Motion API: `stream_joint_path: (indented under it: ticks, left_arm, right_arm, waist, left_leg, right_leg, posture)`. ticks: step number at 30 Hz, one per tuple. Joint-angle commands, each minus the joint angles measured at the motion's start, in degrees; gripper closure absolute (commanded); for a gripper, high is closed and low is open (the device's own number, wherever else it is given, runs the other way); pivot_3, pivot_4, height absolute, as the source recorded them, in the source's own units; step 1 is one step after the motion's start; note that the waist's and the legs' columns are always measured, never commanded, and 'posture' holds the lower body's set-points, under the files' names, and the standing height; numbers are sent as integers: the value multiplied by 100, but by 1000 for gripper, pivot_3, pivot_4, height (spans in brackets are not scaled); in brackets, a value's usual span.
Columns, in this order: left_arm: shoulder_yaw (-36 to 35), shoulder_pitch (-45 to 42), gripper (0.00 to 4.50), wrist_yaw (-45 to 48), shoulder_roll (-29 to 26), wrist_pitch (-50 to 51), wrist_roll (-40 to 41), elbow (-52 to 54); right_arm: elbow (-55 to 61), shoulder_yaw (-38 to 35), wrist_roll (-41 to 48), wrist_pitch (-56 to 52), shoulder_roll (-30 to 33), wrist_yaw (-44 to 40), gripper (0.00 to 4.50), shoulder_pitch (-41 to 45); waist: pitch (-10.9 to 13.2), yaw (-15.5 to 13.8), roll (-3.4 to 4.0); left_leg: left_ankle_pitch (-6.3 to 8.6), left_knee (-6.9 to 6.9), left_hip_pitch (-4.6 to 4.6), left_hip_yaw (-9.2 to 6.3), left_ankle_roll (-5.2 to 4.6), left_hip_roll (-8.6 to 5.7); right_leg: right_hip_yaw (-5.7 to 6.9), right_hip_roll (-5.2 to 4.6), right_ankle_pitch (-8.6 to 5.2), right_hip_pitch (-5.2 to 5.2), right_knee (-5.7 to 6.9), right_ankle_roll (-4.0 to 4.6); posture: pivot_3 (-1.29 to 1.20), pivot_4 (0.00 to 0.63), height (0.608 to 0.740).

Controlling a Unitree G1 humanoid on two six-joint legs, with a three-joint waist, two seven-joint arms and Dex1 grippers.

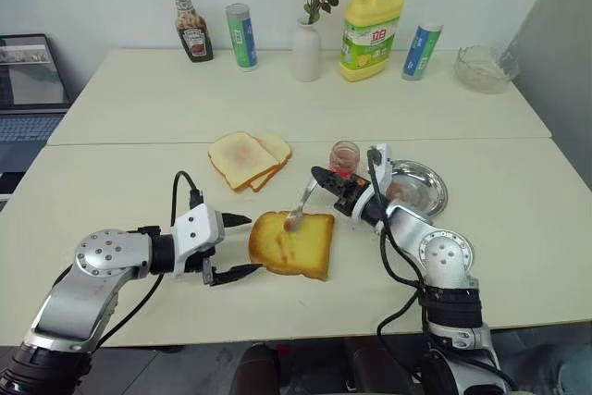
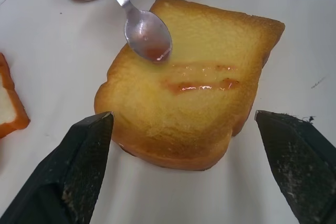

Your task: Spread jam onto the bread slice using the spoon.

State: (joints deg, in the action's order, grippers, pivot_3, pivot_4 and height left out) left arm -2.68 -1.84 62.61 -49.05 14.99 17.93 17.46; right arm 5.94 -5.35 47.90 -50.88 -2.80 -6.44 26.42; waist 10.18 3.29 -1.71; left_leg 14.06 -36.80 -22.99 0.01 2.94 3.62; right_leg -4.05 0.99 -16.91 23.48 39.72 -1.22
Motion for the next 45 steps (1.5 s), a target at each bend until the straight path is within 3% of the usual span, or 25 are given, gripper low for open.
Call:
stream_joint_path:
  ticks: [1,5,14,24,36,45]
  left_arm:
    - [-96,14,0,-7,-63,0,76,211]
    - [-85,21,0,-14,-50,6,80,219]
    - [3,-31,0,-19,25,-90,31,106]
    - [7,-39,0,-23,60,-138,24,62]
    - [-12,-29,0,-23,29,-81,45,101]
    - [32,-59,0,-49,52,-74,38,129]
  right_arm:
    - [156,140,88,-41,-61,-227,4485,57]
    - [293,139,274,-311,-91,-204,4485,-60]
    - [928,-14,785,-1142,500,-178,4485,-521]
    - [1120,-607,1509,-1106,222,502,4485,-274]
    - [635,539,419,-463,-46,88,4485,-307]
    - [326,314,-19,1,98,-32,4485,-109]
  waist:
    - [0,0,0]
    - [0,-1,0]
    - [0,-3,0]
    - [0,-1,0]
    - [0,1,0]
    - [0,0,0]
  left_leg:
    - [0,0,0,0,0,0]
    - [0,0,0,-1,0,1]
    - [0,-1,0,0,0,-2]
    - [0,-1,0,0,0,0]
    - [0,2,0,0,0,0]
    - [0,1,0,0,0,0]
  right_leg:
    - [0,0,0,0,0,0]
    - [0,0,0,1,2,1]
    - [-1,-2,0,0,1,0]
    - [-2,1,0,0,3,0]
    - [-1,1,-1,2,2,0]
    - [-1,0,-1,2,3,0]
  posture:
    - [0,150,740]
    - [0,150,740]
    - [0,150,740]
    - [0,150,740]
    - [0,150,740]
    - [0,150,740]
